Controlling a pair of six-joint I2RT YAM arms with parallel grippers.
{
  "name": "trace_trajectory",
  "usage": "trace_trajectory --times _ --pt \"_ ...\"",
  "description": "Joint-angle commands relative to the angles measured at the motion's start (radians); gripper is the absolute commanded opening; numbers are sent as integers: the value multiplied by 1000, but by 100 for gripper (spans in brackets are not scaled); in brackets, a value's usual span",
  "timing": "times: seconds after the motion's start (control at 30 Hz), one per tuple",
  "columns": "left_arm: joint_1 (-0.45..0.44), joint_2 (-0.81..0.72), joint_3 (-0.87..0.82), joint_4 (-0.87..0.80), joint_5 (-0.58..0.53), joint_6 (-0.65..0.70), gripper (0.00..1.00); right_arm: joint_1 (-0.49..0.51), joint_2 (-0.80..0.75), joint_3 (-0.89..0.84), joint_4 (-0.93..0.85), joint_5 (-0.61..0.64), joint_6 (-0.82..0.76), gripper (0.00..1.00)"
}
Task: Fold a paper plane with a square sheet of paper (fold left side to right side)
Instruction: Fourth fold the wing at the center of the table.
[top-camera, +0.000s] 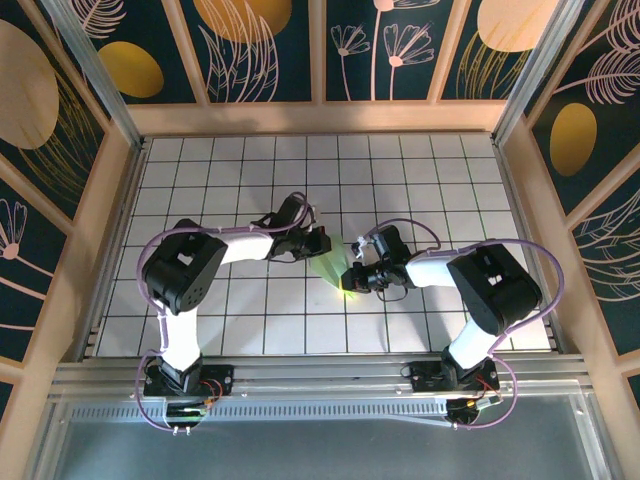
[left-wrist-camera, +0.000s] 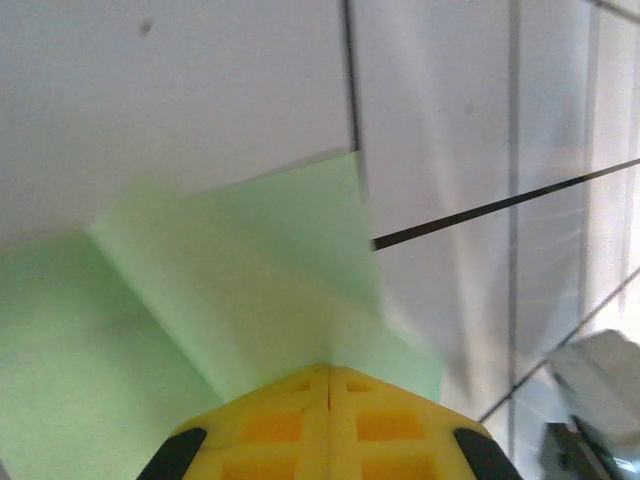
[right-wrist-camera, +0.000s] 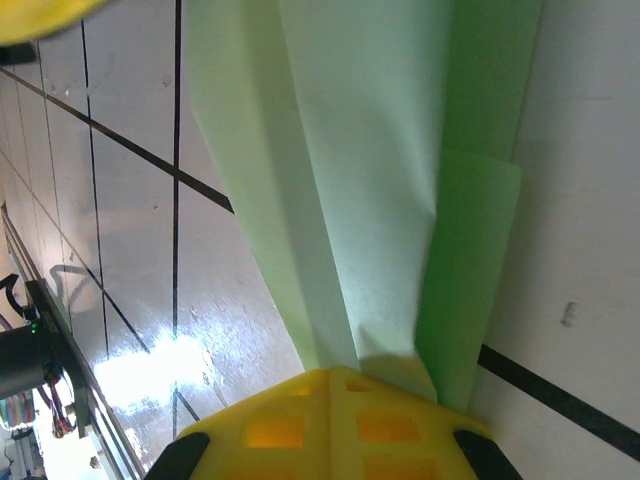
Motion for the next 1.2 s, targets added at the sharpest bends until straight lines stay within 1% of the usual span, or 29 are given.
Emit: trace_trajectory --times 0.0,0.1,0.23,0.43,0.87,1.03,1.17 --pt "3 -81 -49 63 34 -11 3 -5 59 -25 -136 144 -4 0" --pt "-7 -108 -113 128 74 -45 2 -5 58 -24 -140 151 -3 0" --pt "-42 -86 -146 193 117 -81 2 -5 55 -27 -141 154 -2 0" --pt "-61 -30 -152 249 104 -110 2 -5 51 -26 -150 162 -2 0" --pt "-57 58 -107 211 46 -89 1 -2 52 -18 -182 176 -10 0" --pt "-45 70 -93 173 13 -80 1 0 58 -12 -209 189 -19 0" --pt "-23 80 -94 166 10 -76 1 1 65 -13 -213 187 -19 0"
